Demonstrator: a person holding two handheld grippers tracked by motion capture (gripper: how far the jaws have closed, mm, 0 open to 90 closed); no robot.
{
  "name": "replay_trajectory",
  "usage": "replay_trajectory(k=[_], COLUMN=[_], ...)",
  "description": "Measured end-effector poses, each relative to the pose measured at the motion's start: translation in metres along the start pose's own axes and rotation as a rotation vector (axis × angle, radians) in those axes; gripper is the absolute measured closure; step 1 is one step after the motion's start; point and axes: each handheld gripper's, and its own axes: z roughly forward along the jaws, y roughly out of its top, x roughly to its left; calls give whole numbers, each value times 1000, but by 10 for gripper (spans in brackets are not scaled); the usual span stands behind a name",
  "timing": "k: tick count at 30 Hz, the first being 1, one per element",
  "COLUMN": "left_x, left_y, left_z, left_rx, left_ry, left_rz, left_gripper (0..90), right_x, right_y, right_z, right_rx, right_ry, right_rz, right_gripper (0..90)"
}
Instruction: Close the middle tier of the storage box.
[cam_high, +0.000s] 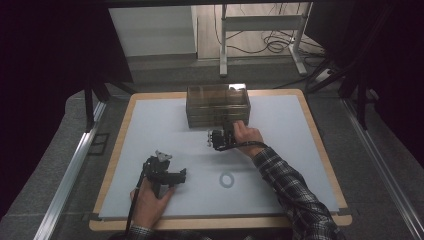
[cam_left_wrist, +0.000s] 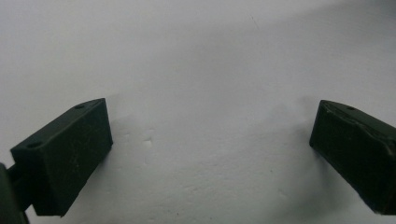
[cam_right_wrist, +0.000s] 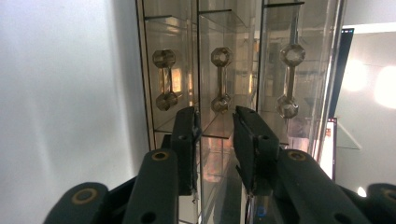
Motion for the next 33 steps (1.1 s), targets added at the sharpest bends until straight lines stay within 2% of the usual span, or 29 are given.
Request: replay_trajectory(k=[14,24,33], left_x=[0,0,0], left_y=[0,0,0], left_z=[0,0,0], left_rx=[0,0,0], left_ry=[0,0,0], left_rz=[0,0,0], left_gripper=[0,0,0], right_x=[1,3,3], right_y=[5,5,4], right_z=[8,10,9], right_rx=[-4,-11,-19], right_ry=[-45,-58,-58], right_rz=[-19,-38,-28], right_gripper=[752,787,797])
